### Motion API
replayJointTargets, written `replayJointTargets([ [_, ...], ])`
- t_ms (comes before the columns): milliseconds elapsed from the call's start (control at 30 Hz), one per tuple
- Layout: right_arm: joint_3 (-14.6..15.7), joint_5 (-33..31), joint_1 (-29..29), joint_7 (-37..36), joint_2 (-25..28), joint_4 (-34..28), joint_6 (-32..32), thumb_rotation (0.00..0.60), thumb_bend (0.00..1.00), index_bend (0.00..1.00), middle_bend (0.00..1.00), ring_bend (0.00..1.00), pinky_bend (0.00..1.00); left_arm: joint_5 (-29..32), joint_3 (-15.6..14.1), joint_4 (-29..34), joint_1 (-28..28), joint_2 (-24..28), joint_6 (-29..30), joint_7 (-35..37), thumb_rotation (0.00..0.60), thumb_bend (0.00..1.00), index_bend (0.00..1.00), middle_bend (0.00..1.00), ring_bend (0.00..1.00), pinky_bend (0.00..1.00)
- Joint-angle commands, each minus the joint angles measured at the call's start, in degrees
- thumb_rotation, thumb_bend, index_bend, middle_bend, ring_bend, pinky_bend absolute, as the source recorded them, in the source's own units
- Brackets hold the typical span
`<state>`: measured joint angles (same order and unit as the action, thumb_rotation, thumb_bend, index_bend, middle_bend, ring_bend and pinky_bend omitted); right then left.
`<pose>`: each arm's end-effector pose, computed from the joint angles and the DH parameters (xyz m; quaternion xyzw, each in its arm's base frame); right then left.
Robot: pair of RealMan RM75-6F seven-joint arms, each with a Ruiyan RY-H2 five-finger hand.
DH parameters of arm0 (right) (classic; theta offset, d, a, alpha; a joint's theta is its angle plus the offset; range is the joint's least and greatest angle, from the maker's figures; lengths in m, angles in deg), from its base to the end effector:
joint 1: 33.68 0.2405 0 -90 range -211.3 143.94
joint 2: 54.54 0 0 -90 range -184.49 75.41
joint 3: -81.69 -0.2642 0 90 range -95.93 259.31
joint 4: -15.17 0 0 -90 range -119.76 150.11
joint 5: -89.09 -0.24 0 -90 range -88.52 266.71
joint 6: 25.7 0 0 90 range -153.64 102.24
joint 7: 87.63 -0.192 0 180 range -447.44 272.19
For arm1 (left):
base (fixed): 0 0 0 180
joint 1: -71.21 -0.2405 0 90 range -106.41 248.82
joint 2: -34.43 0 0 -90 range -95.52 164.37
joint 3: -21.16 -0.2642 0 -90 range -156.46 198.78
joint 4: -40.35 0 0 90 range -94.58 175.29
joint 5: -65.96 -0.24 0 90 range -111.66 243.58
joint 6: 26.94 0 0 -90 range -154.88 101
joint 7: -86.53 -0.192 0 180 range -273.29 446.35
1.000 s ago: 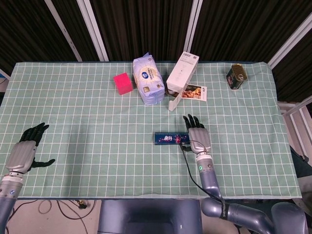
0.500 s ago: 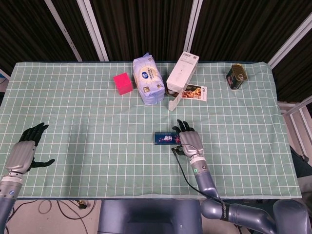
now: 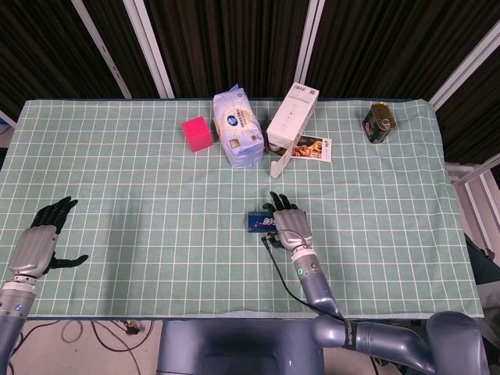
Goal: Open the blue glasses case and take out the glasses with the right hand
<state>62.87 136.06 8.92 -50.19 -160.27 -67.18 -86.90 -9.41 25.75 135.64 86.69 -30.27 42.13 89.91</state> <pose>-0.1003 -0.3881 -0.1221 0.6773 -0.4605 0.3550 0.4507 -0.3140 0.2923 0.0924 -0.5997 -0.4844 -0.3731 0.5163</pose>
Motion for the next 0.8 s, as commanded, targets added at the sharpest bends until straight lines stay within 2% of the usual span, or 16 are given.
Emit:
replayJointTargets([
  [33,0.1,-0.8,0.6,0.6,-0.4,0.2,0.0,0.6,0.44,0.24,0.0,0.0,0.24,0.0,0.0,0.1,0.0,0.0,-0.1,0.1,0.6,0.0,0.0,0.0,0.0,0.0],
  [567,0.1,-4.4,3.0,1.8,-1.6,1.5,-0.3,0.6,0.45,0.24,0.0,0.0,0.24,0.2,0.0,0.3,0.1,0.3,-0.3,0.5,0.6,0.0,0.0,0.0,0.0,0.0],
  [800,0.2,-4.8,3.6,1.5,-1.9,1.7,-0.4,0.6,0.5,0.25,0.0,0.0,0.24,0.2,0.0,0.4,0.1,0.3,-0.4,0.6,0.6,0.0,0.0,0.0,0.0,0.0],
])
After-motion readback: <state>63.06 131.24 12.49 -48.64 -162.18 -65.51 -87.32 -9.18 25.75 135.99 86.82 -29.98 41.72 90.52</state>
